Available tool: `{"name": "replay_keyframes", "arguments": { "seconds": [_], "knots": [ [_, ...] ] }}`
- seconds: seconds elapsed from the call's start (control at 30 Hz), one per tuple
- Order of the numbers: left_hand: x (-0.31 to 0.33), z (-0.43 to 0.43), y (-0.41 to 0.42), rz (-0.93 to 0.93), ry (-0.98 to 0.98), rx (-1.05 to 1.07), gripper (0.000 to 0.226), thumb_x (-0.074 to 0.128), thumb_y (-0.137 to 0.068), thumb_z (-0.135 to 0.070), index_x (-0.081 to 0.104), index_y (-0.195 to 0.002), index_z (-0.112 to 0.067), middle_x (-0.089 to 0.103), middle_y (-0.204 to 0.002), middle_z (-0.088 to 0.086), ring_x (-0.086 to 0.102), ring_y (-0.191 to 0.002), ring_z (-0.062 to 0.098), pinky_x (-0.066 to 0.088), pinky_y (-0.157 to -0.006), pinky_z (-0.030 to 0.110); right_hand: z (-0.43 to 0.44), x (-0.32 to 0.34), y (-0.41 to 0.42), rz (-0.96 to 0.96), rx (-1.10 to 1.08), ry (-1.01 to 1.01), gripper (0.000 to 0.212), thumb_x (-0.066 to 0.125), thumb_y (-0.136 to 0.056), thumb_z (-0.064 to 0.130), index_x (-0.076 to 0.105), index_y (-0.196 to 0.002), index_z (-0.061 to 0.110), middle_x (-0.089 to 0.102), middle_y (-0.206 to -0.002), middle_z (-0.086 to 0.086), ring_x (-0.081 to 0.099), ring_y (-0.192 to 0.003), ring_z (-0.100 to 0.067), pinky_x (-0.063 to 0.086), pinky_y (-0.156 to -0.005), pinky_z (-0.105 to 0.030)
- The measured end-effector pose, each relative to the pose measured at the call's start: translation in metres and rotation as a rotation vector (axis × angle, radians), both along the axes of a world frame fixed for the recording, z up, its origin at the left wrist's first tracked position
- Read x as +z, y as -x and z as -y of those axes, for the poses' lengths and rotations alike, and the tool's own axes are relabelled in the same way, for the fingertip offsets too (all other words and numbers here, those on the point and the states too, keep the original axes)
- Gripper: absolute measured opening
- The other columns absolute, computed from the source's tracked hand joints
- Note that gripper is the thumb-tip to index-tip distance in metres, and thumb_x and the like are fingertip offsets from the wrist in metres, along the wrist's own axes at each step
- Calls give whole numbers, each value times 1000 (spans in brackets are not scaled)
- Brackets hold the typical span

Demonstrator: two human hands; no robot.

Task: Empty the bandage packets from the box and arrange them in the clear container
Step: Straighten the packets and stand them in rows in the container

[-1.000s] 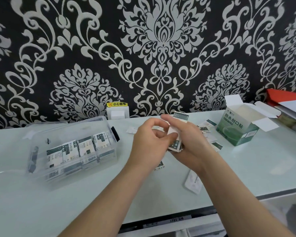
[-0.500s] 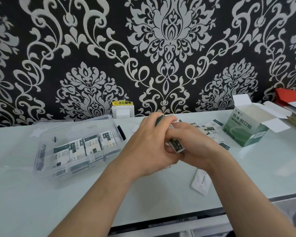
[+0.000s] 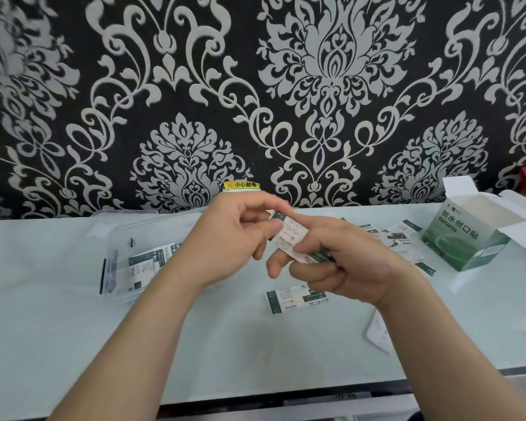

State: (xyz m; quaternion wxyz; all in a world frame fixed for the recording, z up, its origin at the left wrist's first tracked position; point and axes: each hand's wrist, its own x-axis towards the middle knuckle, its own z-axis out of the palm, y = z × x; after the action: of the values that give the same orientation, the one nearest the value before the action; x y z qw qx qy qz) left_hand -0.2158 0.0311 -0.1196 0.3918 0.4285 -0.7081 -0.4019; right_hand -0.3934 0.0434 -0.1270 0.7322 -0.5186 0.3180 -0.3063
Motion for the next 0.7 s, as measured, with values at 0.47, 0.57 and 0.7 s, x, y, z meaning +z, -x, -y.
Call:
{"name": "replay_keyframes", "arguments": {
  "seconds": [0.47, 0.57, 0.7],
  "knots": [
    [-7, 12, -91, -57, -60, 479, 29, 56, -94, -3, 74, -94, -26, 61, -67, 12, 43, -47, 8, 34, -48, 23, -4, 0, -82, -490, -409, 725, 25, 76, -79, 5, 64, -87, 26, 62, -74, 7, 67, -70, -10, 56, -68, -25],
    [-10, 13, -98, -24, -98, 486, 28, 56, -93, -3, 74, -95, -24, 55, -54, -2, 43, -47, 8, 35, -50, 25, -3, -2, -88, -610, -393, 947, 27, 74, -80, 4, 66, -90, 28, 65, -81, 11, 63, -77, -8, 54, -74, -29],
    [-12, 12, -104, 40, -131, 463, 26, 55, -94, -5, 74, -97, -24, 52, -48, -6, 41, -47, 10, 35, -51, 26, 3, -5, -92, -658, -456, 1227, 13, 74, -80, 6, 72, -84, 18, 53, -91, 10, 52, -76, -8, 51, -69, -35]
  ]
}}
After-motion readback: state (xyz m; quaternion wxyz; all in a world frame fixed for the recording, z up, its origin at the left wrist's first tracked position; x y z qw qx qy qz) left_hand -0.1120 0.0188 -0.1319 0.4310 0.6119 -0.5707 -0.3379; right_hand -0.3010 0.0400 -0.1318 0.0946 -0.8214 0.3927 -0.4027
